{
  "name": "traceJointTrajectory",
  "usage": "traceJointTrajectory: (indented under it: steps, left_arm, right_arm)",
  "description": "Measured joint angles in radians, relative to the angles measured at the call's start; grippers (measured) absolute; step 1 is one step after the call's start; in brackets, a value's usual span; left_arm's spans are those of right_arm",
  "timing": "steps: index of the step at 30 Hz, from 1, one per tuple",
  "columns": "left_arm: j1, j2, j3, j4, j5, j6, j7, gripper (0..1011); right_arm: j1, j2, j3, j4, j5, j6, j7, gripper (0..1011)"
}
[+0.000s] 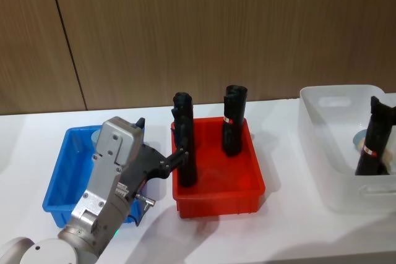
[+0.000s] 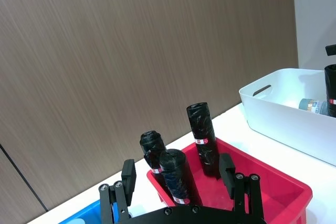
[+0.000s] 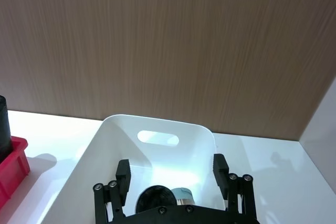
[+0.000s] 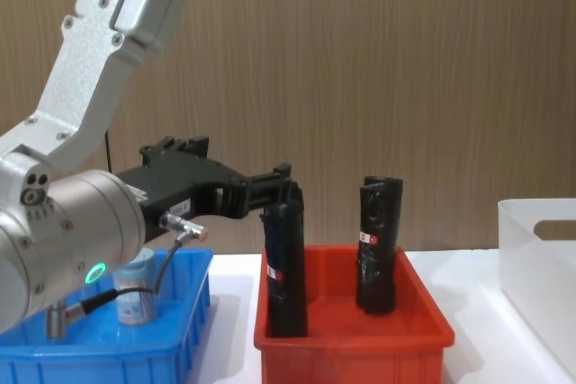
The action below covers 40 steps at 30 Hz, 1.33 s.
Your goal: Pick the cotton swabs from the blue box and place them into the white box.
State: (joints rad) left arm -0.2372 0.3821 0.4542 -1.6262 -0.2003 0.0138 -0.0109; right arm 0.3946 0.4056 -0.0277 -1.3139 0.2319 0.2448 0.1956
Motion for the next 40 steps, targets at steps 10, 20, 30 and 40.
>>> traceJointTrajectory:
  steps: [10,20,30,40]
  left_arm:
    - [0.000,0.000,0.000,0.000,0.000,0.000,0.000,1004]
    - [0.000,0.000,0.000,0.000,0.000,0.000,0.000,1004]
    - [0.000,0.000,0.000,0.000,0.000,0.000,0.000,1004]
    - [0.000,0.000,0.000,0.000,0.000,0.000,0.000,1004]
  right_arm:
    - [-0.007,0.003,0.004,-0.001,0.004,-0.008,0.008,1002]
    - [-0.010,0.005,0.006,-0.003,0.005,-0.011,0.010,1002]
    - [-0.011,0.005,0.007,-0.004,0.005,-0.013,0.012,1002]
    - [-0.012,0.006,0.007,-0.005,0.005,-0.014,0.013,1002]
